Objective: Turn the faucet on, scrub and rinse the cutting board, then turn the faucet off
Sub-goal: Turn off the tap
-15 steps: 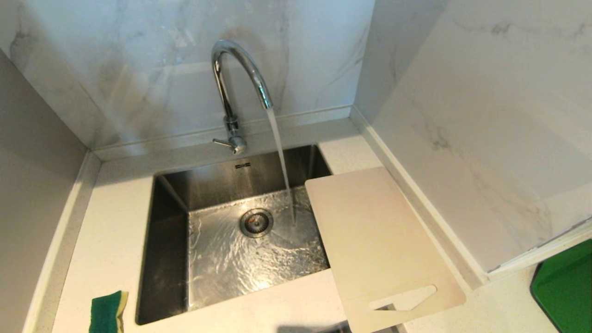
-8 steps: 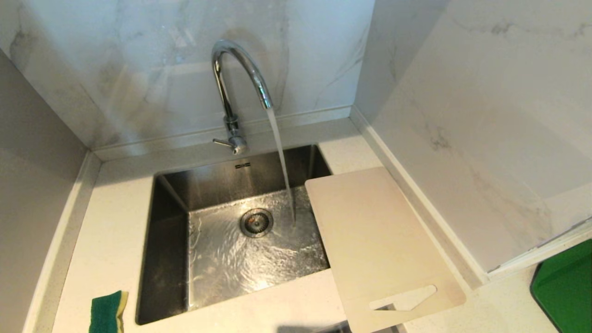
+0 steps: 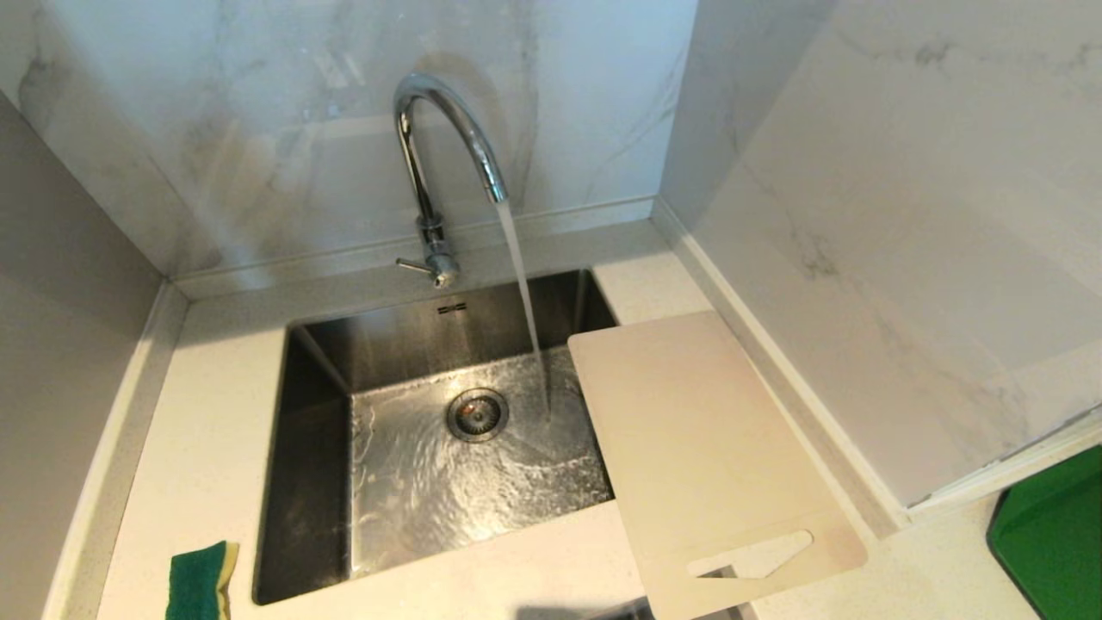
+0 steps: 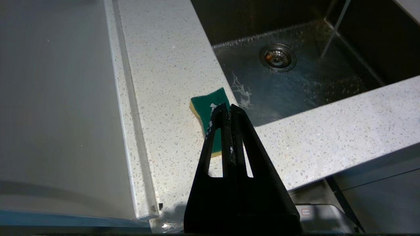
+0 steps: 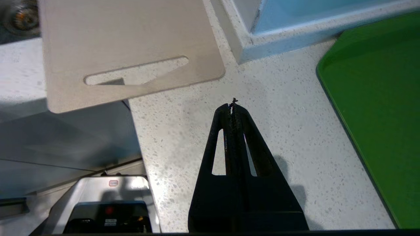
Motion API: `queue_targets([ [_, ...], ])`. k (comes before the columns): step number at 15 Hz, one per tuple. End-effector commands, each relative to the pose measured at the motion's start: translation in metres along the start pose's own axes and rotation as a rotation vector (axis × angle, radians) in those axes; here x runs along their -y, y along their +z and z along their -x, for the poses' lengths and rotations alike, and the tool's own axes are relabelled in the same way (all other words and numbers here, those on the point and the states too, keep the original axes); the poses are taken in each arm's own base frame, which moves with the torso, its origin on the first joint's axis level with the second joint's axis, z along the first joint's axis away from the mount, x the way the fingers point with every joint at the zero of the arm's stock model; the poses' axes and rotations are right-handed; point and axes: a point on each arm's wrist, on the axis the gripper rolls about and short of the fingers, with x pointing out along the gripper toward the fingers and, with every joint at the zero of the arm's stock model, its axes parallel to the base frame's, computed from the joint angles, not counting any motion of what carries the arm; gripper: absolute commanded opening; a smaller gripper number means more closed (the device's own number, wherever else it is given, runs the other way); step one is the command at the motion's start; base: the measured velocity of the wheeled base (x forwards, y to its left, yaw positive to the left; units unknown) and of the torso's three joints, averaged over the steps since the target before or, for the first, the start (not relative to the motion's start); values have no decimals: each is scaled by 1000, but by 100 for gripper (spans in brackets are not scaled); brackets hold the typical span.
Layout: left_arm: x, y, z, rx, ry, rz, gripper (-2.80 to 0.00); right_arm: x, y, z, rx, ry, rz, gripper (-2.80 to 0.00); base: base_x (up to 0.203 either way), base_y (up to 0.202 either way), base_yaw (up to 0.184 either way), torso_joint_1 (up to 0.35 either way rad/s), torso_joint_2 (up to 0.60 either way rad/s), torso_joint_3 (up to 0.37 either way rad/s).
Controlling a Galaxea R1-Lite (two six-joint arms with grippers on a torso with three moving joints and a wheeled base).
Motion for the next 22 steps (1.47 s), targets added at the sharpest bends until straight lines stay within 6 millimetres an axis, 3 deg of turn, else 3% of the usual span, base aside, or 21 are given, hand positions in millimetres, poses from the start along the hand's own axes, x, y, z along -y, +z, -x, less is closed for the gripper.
queue_targets([
  [1, 0, 0, 0, -3, 0, 0, -280, 0, -2, -1, -26, -17, -10, -280, 0, 0, 0, 0, 0, 0],
  [8, 0, 0, 0, -3, 0, 0, -280, -1, -4, -1, -41, -69, -66, -280, 0, 0, 0, 0, 0, 0],
  [15, 0, 0, 0, -3, 0, 0, -280, 0, -5, 1, -32, 37, -51, -280, 0, 0, 0, 0, 0, 0],
  [22, 0, 0, 0, -3, 0, 0, -280, 1, -17, 21, 197, 85, 40, -280, 0, 0, 0, 0, 0, 0],
])
